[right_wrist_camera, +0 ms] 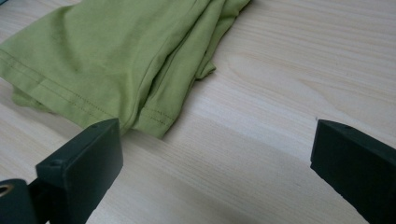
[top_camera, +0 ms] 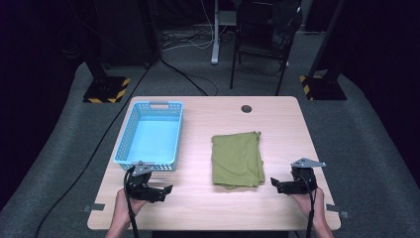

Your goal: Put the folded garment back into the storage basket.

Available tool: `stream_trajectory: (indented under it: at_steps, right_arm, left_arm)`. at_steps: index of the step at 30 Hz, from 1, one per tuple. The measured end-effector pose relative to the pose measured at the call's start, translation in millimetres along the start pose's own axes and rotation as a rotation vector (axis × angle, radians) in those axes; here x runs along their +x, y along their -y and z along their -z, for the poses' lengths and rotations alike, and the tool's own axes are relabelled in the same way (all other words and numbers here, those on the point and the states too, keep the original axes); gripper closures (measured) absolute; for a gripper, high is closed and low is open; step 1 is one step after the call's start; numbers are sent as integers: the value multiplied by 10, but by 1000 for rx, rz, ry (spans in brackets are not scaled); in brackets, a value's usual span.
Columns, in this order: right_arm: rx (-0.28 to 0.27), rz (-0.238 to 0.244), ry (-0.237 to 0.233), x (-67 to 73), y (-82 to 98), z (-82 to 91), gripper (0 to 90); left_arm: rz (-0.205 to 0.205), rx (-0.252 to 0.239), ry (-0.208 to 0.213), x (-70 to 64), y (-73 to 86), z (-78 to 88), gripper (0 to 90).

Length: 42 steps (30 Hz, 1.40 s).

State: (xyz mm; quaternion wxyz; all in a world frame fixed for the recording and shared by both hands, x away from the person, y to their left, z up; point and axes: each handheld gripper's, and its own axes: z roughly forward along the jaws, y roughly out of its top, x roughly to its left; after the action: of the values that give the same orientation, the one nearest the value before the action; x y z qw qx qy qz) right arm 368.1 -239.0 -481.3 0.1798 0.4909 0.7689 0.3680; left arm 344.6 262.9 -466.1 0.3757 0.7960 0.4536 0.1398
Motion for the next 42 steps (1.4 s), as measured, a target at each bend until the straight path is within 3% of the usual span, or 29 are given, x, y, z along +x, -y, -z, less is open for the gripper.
stream_trajectory:
  at_steps: [16, 42]
  right_arm:
    - [-11, 9, -17, 54, -112, -55, 15]
    - [-5, 34, -30, 108, -216, -149, 13]
  left_arm:
    - [-5, -28, 6, -23, -117, -5, 0]
    - [-27, -54, 29, -88, -378, -157, 0]
